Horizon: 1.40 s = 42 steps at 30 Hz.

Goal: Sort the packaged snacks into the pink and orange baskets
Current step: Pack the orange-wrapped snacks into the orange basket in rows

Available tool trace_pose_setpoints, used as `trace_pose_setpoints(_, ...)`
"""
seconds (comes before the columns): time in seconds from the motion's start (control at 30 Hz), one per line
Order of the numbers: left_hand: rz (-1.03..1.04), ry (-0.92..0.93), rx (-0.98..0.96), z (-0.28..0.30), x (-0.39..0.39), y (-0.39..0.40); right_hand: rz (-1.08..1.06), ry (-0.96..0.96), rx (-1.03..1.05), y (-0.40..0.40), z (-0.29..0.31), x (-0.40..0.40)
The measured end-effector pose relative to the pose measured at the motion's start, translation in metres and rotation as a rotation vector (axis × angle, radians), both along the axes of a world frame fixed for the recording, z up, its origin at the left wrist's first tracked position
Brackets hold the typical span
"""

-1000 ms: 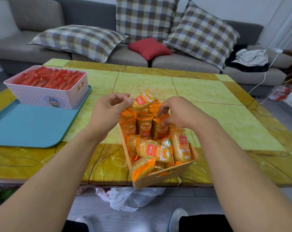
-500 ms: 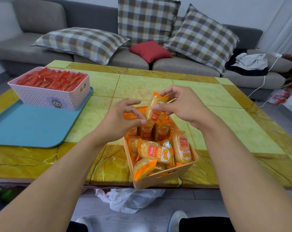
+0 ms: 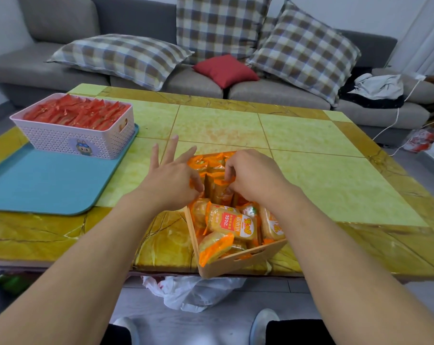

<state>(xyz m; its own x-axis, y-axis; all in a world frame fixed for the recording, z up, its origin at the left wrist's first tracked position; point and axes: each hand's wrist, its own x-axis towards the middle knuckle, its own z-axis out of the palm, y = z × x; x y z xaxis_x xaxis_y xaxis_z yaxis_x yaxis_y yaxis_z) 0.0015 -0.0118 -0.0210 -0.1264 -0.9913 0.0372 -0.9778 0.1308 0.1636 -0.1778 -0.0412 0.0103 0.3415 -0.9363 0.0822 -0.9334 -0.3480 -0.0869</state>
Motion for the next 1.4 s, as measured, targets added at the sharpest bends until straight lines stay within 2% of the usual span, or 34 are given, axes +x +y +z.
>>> trace_pose_setpoints(0.23, -0.012, -0.052, 0.195, -0.001, -0.008, -0.001, 0.018, 0.045, 0.020, 0.005, 0.006, 0.005)
trace_pose_setpoints(0.4, -0.023, 0.093, 0.224, 0.002, -0.007, -0.001, 0.057, 0.010, -0.037, 0.016, 0.027, -0.001)
trace_pose_setpoints(0.57, -0.053, 0.205, 0.087, 0.007, -0.004, 0.001, 0.067, -0.081, 0.005, 0.023, 0.038, 0.000)
trace_pose_setpoints(0.67, -0.013, 0.243, 0.002, 0.006, -0.002, 0.000, 0.093, -0.137, 0.172, 0.023, 0.043, -0.002)
trace_pose_setpoints(0.77, -0.001, 0.285, -0.084, 0.007, 0.000, 0.000, 0.150, -0.083, 0.319, 0.026, 0.046, -0.002)
trace_pose_setpoints(0.87, 0.061, 0.374, -0.216, 0.012, -0.002, 0.002, 0.115, -0.098, 0.268, 0.022, 0.041, -0.004)
trace_pose_setpoints(1.0, 0.186, 0.628, -0.340, 0.021, -0.003, 0.001, 0.033, -0.235, 0.178, 0.009, 0.043, -0.014)
trace_pose_setpoints(1.1, 0.221, 0.809, -0.399, 0.025, -0.006, 0.003, 0.022, -0.317, 0.218, 0.008, 0.043, -0.016)
trace_pose_setpoints(1.2, 0.254, 0.913, -0.468, 0.027, -0.007, 0.005, 0.042, -0.297, 0.275, 0.010, 0.041, -0.011)
trace_pose_setpoints(1.3, 0.291, 1.011, -0.496, 0.027, -0.007, 0.005, 0.058, -0.378, 0.301, 0.009, 0.040, -0.007)
trace_pose_setpoints(1.4, 0.246, 1.052, -0.444, 0.025, -0.006, 0.006, 0.035, -0.493, 0.278, 0.005, 0.038, -0.009)
